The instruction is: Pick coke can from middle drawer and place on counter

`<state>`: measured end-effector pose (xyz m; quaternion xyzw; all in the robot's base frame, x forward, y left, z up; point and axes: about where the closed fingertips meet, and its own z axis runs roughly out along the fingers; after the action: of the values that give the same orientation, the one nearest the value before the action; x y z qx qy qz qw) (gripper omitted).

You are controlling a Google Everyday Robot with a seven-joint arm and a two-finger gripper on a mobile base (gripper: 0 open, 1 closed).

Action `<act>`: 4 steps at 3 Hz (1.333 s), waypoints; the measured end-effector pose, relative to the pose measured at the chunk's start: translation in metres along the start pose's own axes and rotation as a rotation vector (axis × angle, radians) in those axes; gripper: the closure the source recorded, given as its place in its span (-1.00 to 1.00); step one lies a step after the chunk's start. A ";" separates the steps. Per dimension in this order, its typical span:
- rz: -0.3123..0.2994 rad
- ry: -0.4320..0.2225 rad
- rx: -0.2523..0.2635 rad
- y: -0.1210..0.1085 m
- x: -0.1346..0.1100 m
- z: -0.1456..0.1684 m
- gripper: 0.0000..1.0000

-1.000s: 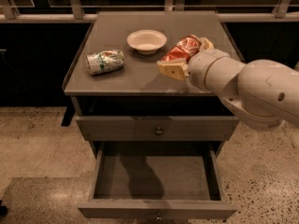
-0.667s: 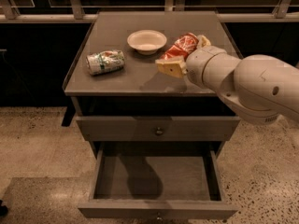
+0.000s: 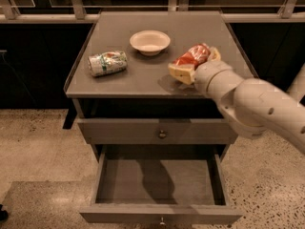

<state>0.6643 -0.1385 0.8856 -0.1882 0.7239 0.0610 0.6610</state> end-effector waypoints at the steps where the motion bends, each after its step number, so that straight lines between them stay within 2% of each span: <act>1: 0.071 -0.016 -0.063 0.033 0.012 0.018 0.62; 4: 0.071 -0.016 -0.064 0.034 0.012 0.018 -0.77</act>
Offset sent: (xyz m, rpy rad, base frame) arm 0.0050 0.0333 -0.0198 0.0733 0.0194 0.0526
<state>0.6690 -0.1035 0.8660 -0.1826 0.7224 0.1090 0.6580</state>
